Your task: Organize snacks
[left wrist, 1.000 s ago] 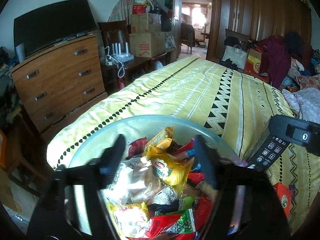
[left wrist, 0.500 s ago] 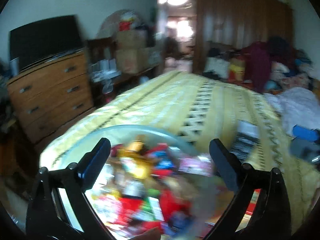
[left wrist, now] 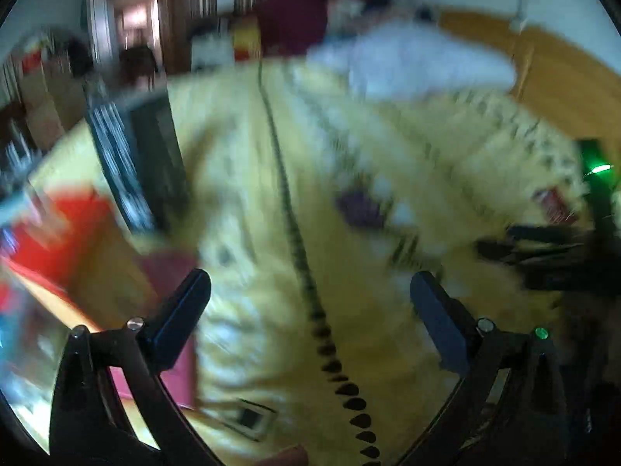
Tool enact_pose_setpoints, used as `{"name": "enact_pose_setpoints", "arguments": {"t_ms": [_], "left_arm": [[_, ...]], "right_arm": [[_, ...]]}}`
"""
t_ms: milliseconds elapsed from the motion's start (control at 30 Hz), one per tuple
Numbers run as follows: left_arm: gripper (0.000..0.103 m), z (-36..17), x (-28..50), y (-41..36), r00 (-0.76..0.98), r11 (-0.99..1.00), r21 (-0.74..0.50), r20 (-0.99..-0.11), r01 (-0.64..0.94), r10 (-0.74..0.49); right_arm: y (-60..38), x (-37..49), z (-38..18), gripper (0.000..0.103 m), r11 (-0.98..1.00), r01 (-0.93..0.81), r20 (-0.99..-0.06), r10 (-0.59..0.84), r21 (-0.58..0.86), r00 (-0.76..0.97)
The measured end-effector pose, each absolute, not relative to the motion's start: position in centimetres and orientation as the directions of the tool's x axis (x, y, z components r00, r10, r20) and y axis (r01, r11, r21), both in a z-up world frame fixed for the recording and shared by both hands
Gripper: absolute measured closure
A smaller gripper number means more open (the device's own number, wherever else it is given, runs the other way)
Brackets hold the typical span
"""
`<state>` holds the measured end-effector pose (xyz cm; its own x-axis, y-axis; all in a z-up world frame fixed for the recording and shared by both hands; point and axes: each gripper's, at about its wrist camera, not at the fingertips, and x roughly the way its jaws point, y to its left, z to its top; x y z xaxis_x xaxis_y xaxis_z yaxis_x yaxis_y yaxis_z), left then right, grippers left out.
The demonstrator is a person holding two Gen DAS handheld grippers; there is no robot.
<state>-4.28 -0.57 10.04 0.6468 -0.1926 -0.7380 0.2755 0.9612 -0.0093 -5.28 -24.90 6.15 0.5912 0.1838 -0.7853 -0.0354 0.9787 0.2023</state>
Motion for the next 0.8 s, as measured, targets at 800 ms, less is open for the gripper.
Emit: {"name": "enact_pose_setpoints", "arguments": {"t_ms": [800], "left_arm": [[0.000,-0.6,2.1,-0.3,0.587,0.996,0.095,-0.806,-0.005,0.080]], "right_arm": [[-27.4,-3.6,-3.6,0.000,0.995,-0.070,-0.781,0.100,0.071,0.616]]}}
